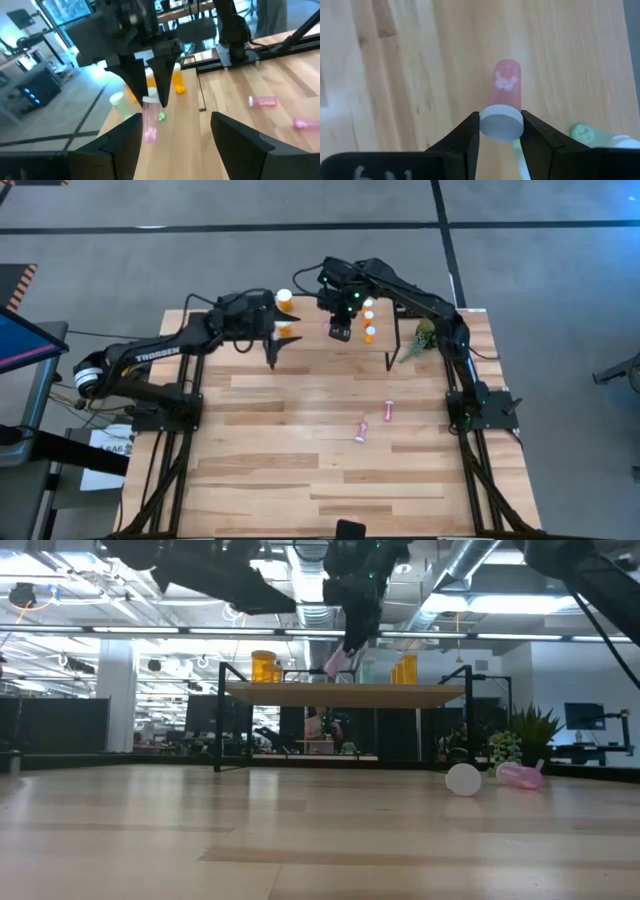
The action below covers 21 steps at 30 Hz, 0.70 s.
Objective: Pick and place medicine bottles onto shelf by color
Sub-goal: Put the bottom right pink pill bottle on the shelf
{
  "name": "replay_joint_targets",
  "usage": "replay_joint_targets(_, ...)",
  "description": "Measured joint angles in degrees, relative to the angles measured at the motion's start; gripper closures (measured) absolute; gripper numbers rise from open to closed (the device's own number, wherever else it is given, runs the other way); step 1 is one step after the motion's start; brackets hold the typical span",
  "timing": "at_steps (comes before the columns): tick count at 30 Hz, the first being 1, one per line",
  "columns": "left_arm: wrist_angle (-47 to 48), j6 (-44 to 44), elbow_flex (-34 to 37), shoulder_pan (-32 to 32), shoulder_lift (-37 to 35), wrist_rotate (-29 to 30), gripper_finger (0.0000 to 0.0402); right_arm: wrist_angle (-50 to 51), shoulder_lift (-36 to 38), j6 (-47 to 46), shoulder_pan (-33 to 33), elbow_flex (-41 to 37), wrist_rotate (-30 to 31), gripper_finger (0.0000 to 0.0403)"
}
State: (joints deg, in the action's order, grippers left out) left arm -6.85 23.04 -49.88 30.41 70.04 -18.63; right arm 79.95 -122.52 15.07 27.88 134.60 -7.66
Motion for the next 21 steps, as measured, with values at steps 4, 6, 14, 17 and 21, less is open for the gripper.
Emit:
replay_joint_targets(4, -4.1, -0.1, -0.1, -3.0, 4.8, 3.7, 0.0162, 0.7, 1.4, 0.2, -1.8, 0.0, 0.0, 0.0264)
replay_joint_targets(6, -5.9, 0.5, 0.0, -3.9, 7.3, 6.3, 0.016, 1.4, 2.0, 0.3, -3.0, 0.0, -0.1, 0.0265)
replay_joint_targets(14, -14.2, -2.8, 0.0, -5.1, 11.6, 4.2, 0.0168, 2.3, 5.7, 0.3, -6.8, 0.0, -1.5, 0.0263)
replay_joint_targets(17, -14.1, -2.8, 0.0, -6.2, 11.7, 4.0, 0.0173, 2.0, 6.2, 0.2, -7.8, 0.0, -1.5, 0.0263)
replay_joint_targets(21, -13.9, -2.8, 0.0, -7.7, 11.7, 4.2, 0.0182, 2.0, 6.3, 0.0, -8.9, 0.0, -1.5, 0.0263)
